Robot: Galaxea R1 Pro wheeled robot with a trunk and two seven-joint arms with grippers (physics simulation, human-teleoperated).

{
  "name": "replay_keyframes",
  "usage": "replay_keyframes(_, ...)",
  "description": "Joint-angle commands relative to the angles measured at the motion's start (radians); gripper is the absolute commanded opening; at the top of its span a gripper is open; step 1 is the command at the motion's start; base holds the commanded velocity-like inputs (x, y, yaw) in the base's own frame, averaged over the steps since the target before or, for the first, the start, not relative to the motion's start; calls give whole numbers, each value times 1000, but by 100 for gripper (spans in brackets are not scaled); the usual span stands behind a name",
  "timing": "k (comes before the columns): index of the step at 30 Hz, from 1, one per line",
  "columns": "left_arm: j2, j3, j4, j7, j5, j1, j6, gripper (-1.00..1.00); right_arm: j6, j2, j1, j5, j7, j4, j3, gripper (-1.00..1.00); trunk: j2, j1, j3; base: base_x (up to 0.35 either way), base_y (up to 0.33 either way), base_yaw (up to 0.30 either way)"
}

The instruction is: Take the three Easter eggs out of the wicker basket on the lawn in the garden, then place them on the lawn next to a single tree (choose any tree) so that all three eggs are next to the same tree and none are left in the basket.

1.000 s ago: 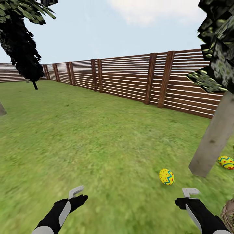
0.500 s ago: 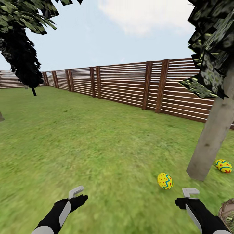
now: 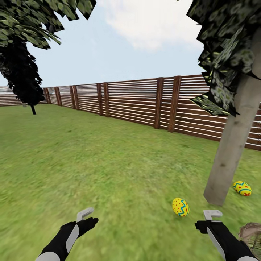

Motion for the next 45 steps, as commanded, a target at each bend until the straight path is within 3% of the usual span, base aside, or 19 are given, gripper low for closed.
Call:
replay_keyframes(1, -1, 7, -2, -3, 7, 0, 8, 100, 5, 0, 0, -6, -6, -1, 4, 100, 0, -1, 3, 0, 0, -230)
replay_keyframes(7, -1, 7, -2, -3, 7, 0, 8, 100, 4, -2, 0, -8, -6, -1, 3, 100, 3, -4, 26, 0, 0, -236)
replay_keyframes(21, 0, 7, -2, -5, 8, 0, 12, 100, 3, -7, 0, -14, -3, -1, -1, 100, 101, -58, 70, 0, 0, -203)
replay_keyframes(45, -2, 7, -2, -5, 7, 0, 11, 100, 3, -15, 0, -19, 20, 0, -6, 100, 269, -150, 143, 0, 0, -8)
